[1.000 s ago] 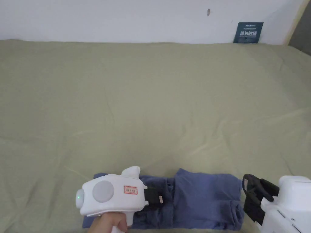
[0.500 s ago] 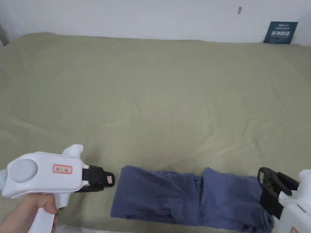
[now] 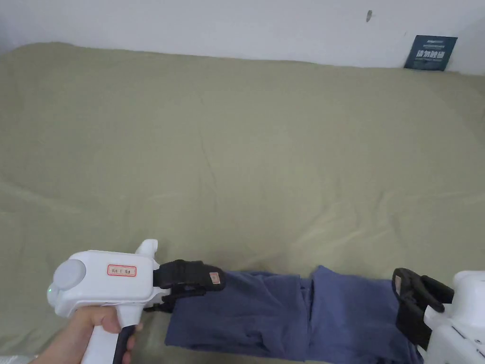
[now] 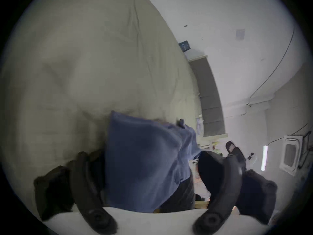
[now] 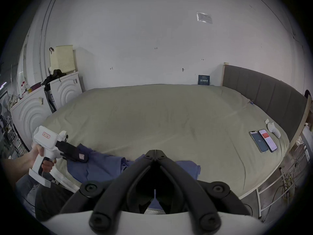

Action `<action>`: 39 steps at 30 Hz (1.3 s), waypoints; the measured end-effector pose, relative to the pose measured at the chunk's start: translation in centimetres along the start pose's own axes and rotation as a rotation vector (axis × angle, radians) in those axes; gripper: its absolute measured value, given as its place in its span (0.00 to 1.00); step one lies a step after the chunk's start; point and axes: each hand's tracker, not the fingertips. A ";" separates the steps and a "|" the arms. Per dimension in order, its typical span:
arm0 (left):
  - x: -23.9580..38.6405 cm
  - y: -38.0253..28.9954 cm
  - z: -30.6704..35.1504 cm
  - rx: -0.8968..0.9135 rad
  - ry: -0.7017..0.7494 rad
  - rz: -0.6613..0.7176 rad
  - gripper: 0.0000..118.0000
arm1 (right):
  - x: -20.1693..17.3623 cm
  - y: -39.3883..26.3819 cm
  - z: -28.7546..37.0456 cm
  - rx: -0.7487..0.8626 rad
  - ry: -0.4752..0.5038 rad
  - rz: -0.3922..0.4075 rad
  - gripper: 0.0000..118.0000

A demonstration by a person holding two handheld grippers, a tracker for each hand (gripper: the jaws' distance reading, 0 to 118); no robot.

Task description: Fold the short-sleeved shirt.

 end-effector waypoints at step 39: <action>16.8 -3.4 -5.3 0.066 0.691 -0.305 0.92 | 2.0 1.1 1.7 0.092 0.043 -0.020 0.00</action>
